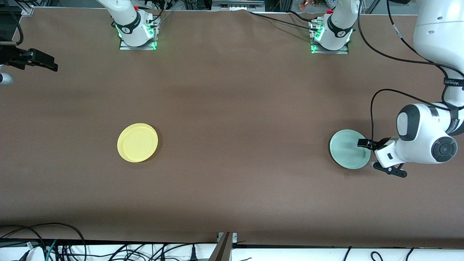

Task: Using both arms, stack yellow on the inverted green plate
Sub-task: 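Lower the left gripper and grasp the green plate's rim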

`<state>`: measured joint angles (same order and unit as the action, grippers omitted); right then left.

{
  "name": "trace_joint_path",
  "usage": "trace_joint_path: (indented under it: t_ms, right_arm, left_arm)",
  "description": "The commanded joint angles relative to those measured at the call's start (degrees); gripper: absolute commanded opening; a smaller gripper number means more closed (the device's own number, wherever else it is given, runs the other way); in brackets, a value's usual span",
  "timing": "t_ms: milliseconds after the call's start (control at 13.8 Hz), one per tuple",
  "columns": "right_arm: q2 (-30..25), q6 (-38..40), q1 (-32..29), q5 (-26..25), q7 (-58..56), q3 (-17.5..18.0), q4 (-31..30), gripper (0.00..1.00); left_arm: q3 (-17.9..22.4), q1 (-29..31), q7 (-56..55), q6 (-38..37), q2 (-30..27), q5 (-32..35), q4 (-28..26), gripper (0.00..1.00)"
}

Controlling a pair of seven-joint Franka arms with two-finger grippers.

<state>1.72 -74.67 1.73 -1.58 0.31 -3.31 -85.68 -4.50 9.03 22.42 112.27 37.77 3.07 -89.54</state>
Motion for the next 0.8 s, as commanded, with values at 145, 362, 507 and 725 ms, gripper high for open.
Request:
trace_joint_path:
  t_ms: [145, 362, 507, 725]
  right_arm:
    - [-0.1, 0.0, -0.6, 1.0, 0.9, 0.4, 0.2, 1.0]
    - [-0.1, 0.0, -0.6, 1.1, 0.9, 0.4, 0.2, 1.0]
    - [-0.1, 0.0, -0.6, 1.0, 0.9, 0.4, 0.2, 1.0]
    - [-0.1, 0.0, -0.7, 1.0, 0.9, 0.3, 0.2, 1.0]
  left_arm:
    - [-0.4, 1.2, 11.7, 6.5, 3.5, 2.8, 1.6, 1.0]
    - [-0.5, 0.6, 19.0, 10.9, 4.0, 5.5, 1.6, 1.0]
    - [-0.5, 1.2, 21.2, 11.3, 5.7, 4.9, 1.7, 1.0]
    - [-1.1, 2.4, 24.0, 13.6, 7.5, 4.7, 1.7, 1.0]
